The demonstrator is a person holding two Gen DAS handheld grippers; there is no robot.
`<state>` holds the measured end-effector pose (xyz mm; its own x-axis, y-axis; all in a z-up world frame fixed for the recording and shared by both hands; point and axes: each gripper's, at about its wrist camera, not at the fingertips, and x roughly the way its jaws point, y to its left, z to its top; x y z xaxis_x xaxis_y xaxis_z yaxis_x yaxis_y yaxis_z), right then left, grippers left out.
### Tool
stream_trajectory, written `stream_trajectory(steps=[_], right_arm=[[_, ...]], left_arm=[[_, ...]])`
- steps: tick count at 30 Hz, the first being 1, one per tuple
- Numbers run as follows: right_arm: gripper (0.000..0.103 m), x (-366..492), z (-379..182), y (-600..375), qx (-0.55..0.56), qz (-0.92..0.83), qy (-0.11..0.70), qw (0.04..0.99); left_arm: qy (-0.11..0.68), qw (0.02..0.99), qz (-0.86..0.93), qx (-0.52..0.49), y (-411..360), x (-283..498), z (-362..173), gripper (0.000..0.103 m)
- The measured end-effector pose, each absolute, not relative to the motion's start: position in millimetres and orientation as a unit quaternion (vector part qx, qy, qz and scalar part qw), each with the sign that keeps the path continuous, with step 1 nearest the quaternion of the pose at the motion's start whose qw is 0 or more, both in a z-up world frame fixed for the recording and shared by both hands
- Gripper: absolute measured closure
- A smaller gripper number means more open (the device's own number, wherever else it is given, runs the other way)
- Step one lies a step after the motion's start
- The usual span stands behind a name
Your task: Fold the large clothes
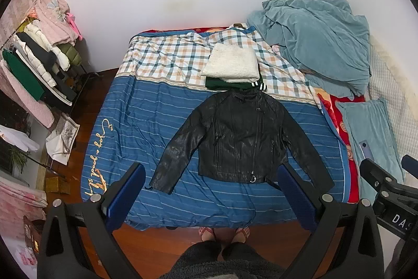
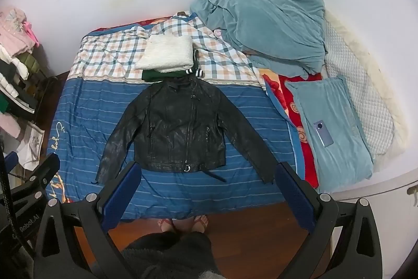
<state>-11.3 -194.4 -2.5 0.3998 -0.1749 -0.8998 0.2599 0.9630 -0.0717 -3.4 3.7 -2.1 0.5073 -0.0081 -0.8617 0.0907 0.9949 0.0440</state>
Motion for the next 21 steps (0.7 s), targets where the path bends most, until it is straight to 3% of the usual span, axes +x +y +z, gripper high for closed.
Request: stream_trajectory(steps=[21], right_arm=[[0.000,-10.9,8.7,-188.4,0.038,-0.130,0.531,0.836]], left_arm=[[0.492,0.869,-0.028,0.040,-0.2,-2.7,7.0,0.000]])
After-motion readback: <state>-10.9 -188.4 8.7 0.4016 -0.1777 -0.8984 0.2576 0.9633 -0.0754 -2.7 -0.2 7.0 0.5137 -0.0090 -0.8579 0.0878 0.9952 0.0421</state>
